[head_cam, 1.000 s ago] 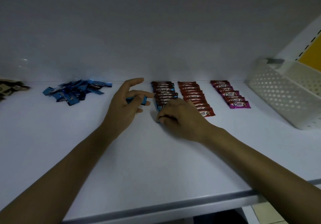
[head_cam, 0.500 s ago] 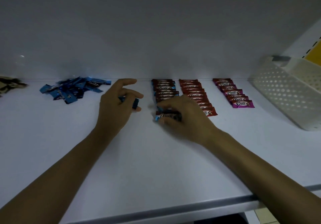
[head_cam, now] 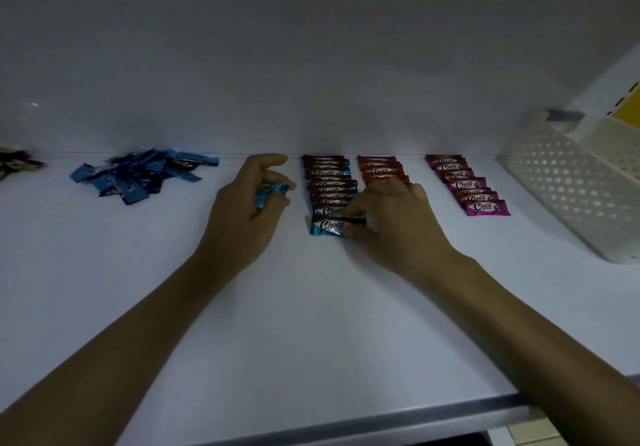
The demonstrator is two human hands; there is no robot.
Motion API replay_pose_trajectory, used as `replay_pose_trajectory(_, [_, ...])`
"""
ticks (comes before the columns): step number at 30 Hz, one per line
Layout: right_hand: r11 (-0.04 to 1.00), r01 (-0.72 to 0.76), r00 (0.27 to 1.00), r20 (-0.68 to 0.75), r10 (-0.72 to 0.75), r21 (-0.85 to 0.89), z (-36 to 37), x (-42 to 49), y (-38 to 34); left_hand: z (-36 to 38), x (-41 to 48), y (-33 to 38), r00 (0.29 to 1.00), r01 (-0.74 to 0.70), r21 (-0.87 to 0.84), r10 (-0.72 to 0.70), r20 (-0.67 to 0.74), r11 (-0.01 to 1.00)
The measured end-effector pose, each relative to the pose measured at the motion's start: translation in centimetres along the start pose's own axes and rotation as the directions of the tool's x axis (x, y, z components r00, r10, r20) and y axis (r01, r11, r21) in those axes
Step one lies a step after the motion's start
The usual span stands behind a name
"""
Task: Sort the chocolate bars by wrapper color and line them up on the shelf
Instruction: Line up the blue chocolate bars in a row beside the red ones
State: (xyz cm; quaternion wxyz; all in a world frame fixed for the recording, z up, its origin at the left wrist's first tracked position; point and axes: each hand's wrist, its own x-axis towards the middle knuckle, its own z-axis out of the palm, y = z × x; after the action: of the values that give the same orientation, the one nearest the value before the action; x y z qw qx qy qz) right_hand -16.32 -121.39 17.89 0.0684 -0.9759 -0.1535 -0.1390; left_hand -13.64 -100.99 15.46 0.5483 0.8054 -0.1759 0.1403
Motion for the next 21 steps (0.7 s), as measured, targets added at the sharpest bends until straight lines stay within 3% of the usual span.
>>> replay_pose_trajectory(5, [0.999, -0.019, 0.999, -0.035, 0.018, -0.037, 0.3, 0.6, 0.2, 0.0, 0.0, 0.4, 1.000, 0.028, -0.068, -0.028, 0.012, 0.997])
replay_pose_trajectory(7, [0.996, -0.003, 0.998, -0.061, -0.002, -0.085, 0.6, 0.7, 0.2, -0.2, 0.4, 1.1, 0.987, 0.163, -0.355, -0.156, 0.050, 0.920])
replay_pose_trajectory(8, [0.998, 0.011, 0.995, -0.102, -0.017, -0.066, 0.6, 0.7, 0.0, -0.4, 0.6, 1.4, 0.967, 0.252, -0.542, -0.229, 0.111, 0.802])
replay_pose_trajectory(10, [0.990, 0.012, 0.984, -0.177, 0.013, 0.138, 0.4, 0.7, -0.8, -0.9, 0.9, 1.8, 0.932, 0.354, -0.750, -0.274, 0.236, 0.559])
replay_pose_trajectory(11, [0.943, -0.016, 0.989, -0.136, 0.065, 0.333, 0.0, 0.7, -1.5, -1.0, 0.9, 2.1, 0.929, 0.365, -0.777, -0.255, 0.268, 0.512])
replay_pose_trajectory(12, [0.831, -0.074, 0.994, -0.029, 0.109, 0.551, -0.4, 0.8, -2.3, -1.1, 0.9, 2.3, 0.932, 0.360, -0.790, -0.228, 0.282, 0.496])
replay_pose_trajectory(14, [0.496, -0.247, 0.969, 0.201, 0.145, 0.832, -1.2, 1.3, -4.1, -0.8, 0.7, 2.7, 0.944, 0.331, -0.786, -0.190, 0.271, 0.523])
replay_pose_trajectory(16, [0.255, -0.363, 0.931, 0.336, 0.146, 0.896, -1.6, 1.7, -5.4, -0.4, 0.4, 2.8, 0.953, 0.300, -0.736, -0.162, 0.256, 0.606])
replay_pose_trajectory(18, [0.154, -0.381, 0.919, 0.354, 0.173, 0.912, -1.8, 2.3, -6.0, -0.2, 0.3, 2.7, 0.959, 0.256, -0.647, -0.107, 0.261, 0.718])
replay_pose_trajectory(21, [0.127, -0.354, 0.919, 0.319, 0.233, 0.927, -1.9, 2.3, -6.3, 0.1, 0.5, 2.1, 0.965, 0.218, -0.540, -0.099, 0.241, 0.813])
